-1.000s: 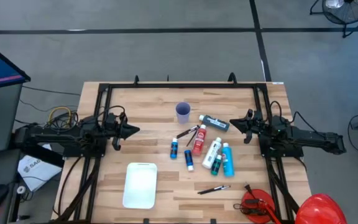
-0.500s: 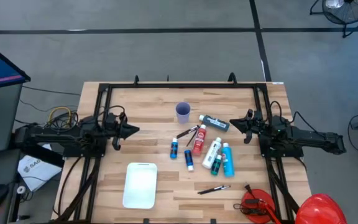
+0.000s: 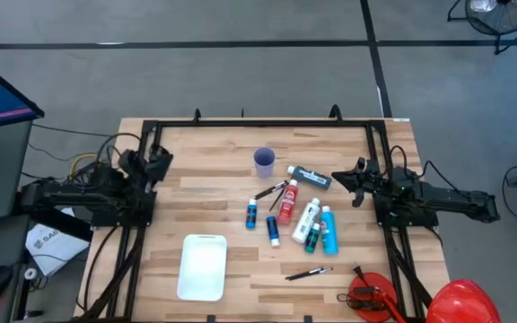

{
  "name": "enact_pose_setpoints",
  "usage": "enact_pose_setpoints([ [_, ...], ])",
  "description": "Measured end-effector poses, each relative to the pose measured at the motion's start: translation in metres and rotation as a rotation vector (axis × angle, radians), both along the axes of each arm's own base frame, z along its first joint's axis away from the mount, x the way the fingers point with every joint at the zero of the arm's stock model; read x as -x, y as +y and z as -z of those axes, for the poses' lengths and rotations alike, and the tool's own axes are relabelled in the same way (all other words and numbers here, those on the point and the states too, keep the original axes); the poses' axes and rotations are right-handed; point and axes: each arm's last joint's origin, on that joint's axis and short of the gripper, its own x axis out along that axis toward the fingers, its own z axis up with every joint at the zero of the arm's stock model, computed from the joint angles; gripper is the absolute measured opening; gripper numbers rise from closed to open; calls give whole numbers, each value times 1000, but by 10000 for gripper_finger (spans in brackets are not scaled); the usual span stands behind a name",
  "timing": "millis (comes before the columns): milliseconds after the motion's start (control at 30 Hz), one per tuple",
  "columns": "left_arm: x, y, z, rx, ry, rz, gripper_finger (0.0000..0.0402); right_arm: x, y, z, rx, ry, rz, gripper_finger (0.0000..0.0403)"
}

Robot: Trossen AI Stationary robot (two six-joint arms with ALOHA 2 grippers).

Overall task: Pick & Place Paint Supplies
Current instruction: Put the silver paint brush into the violet cup

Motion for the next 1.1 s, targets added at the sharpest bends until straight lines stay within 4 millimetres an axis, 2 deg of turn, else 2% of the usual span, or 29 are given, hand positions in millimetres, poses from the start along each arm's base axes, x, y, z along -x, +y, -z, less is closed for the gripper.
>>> enact_pose_setpoints([
  [200, -23, -2, 3, -82, 157, 92, 1, 0, 0, 0, 0, 0, 0, 6],
  [400, -55, -2, -10, -155, 280, 162, 1, 0, 0, 0, 0, 0, 0, 6],
  [567, -82, 0, 6, -245, 505, 190, 1, 0, 0, 0, 0, 0, 0, 6],
  [767, -104, 4, -19, -282, 476, 191, 1, 0, 0, 0, 0, 0, 0, 6],
  [867, -107, 3, -32, -318, 430, 239, 1, 0, 0, 0, 0, 0, 0, 6],
  [1100, -104, 2, -41, -341, 377, 235, 1, 0, 0, 0, 0, 0, 0, 6],
])
